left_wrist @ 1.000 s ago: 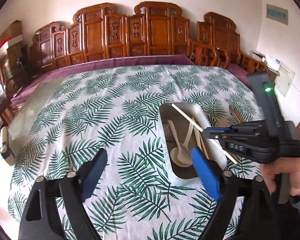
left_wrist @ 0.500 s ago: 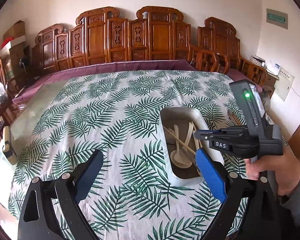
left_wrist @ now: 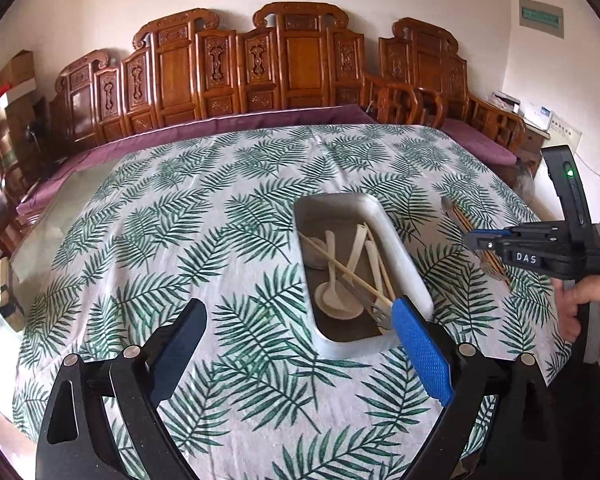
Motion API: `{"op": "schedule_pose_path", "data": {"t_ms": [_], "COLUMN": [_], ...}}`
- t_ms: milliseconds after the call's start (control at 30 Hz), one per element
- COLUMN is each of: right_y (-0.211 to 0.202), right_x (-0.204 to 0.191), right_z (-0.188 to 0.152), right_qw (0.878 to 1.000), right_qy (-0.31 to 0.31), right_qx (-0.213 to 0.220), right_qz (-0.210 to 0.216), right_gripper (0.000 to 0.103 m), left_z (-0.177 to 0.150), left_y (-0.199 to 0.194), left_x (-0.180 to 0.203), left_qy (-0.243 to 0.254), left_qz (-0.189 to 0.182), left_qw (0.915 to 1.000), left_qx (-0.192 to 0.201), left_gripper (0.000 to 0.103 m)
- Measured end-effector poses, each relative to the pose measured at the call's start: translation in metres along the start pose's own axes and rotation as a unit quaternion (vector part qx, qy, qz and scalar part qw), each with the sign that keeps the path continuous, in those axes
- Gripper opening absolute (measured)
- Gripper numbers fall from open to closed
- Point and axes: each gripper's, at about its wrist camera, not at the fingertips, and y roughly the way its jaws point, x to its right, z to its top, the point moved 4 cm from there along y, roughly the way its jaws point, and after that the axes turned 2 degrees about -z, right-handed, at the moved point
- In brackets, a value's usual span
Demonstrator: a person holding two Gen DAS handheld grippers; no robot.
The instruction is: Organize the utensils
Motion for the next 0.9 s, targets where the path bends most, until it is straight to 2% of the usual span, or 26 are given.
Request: {"op": "schedule_pose_path", "data": {"t_ms": [233, 433, 600, 900], "right_y": [-0.007, 0.006, 0.025, 0.044], "right_x": [0.073, 0.113, 0.126, 0.131], "right_z": [-0.03, -0.046, -0.052, -0.043], "right_qw": [0.999, 0.997, 0.995, 0.995], "right_qy": [0.024, 0.057, 0.069, 0.069], "right_qx": [-0.013, -0.032, -0.049, -0.06], "right_qz": [-0.046, -0.049, -0.048, -0.038], "right_gripper": [0.013, 0.013, 0.013, 0.013], "left_z": [-0.005, -0.007, -0.013, -0.014], "left_y": [0.008, 0.019, 0.03, 0.051], "left_x": [0.044, 0.084, 0.115, 0.155], "left_qy": [0.026, 0.039, 0.053, 0.087], "left_qz": [-0.027, -0.054, -0.075, -0.085], "left_qw": [0.9993, 0.9977, 0.9956, 0.992], "left_qx": [-0.003, -0.006, -0.018, -0.034], "left_gripper": [0.09, 0.09, 0.09, 0.09]}}
